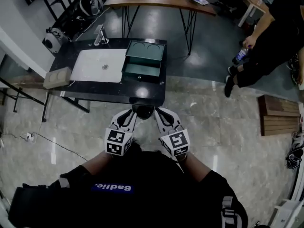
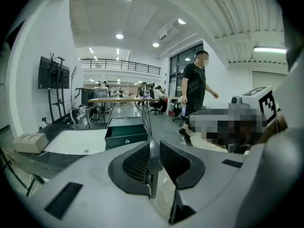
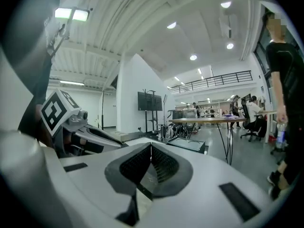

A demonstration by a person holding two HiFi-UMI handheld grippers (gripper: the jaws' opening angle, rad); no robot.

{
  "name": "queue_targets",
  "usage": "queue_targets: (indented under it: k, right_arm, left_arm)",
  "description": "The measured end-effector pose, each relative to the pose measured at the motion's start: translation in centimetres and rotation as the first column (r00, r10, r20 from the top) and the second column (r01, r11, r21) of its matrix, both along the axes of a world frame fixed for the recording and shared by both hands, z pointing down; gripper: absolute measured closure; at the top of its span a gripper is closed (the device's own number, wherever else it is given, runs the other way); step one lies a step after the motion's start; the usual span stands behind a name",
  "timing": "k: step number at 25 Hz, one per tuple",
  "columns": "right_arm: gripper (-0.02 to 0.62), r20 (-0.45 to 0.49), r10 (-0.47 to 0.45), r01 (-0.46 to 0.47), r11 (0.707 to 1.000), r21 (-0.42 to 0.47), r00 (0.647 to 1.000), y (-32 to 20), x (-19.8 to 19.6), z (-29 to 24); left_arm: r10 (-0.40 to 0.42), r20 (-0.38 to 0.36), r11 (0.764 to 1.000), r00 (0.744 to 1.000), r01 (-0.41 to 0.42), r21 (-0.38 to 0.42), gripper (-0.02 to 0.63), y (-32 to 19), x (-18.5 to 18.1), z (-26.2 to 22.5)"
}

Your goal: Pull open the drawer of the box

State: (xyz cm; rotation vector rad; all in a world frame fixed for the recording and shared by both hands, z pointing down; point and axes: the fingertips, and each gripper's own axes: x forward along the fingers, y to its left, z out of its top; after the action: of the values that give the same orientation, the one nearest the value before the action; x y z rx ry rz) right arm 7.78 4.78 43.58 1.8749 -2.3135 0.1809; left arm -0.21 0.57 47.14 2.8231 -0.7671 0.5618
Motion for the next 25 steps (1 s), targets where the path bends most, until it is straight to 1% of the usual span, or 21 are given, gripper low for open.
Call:
queue_targets:
  k: [2,5,9,13,16,17,20,22,23,24,25]
  right_arm:
    - [0.597,0.012,0.01,-0.01,0.999,0.038,1.0,1.3,-0.2,-1.0]
    - [0.597,0.032,0.024,-0.026,0.997,0.072,0.999,2.9,-1.0,-2.2]
    - [0.597,0.051,0.035,-0.04,0.993,0.111,0.998,4.4,-2.7,-3.5]
    - [0.596,0.022,0.085,-0.088,0.986,0.142,0.996,5.0,-4.0,-4.7]
    - [0.595,0.004,0.121,-0.12,0.982,0.147,0.993,4.6,-6.1,-5.4]
    - [0.595,-0.009,0.127,-0.124,0.98,0.156,0.992,4.4,-6.9,-5.7]
    - [0.595,-0.056,0.129,-0.117,0.977,0.178,0.99,4.0,-9.2,-6.3]
    - [0.597,-0.057,0.13,-0.119,0.978,0.173,0.99,3.6,-10.5,-6.2]
    - [0.595,-0.055,0.132,-0.121,0.978,0.172,0.99,3.6,-11.2,-6.2]
    - [0.597,-0.061,0.133,-0.121,0.977,0.175,0.989,3.5,-11.7,-6.2]
    - [0.597,-0.077,0.133,-0.117,0.976,0.182,0.988,3.3,-12.1,-6.3]
  left_arm:
    - [-0.004,-0.005,1.0,1.0,0.004,0.025,0.538,1.6,-0.1,-1.1]
    - [0.005,-0.012,0.998,1.0,-0.004,0.069,0.538,3.5,-0.7,-3.0]
    - [0.038,-0.03,0.993,0.999,-0.035,0.112,0.538,5.0,-1.8,-4.6]
    - [0.09,-0.07,0.988,0.993,-0.08,0.135,0.538,5.0,-3.0,-5.2]
    - [0.117,-0.1,0.984,0.988,-0.102,0.143,0.54,4.6,-4.8,-6.4]
    - [0.13,-0.113,0.983,0.985,-0.113,0.148,0.538,4.5,-5.4,-7.0]
    - [0.179,-0.169,0.969,0.969,-0.144,0.2,0.54,4.4,-6.8,-8.1]
    - [0.203,-0.2,0.964,0.959,-0.159,0.215,0.54,4.5,-7.7,-8.7]
    - [0.212,-0.211,0.961,0.954,-0.165,0.22,0.548,4.6,-8.2,-8.9]
    - [0.222,-0.218,0.959,0.95,-0.172,0.227,0.604,4.6,-8.6,-9.0]
    - [0.231,-0.222,0.956,0.947,-0.178,0.233,0.603,4.5,-9.1,-9.1]
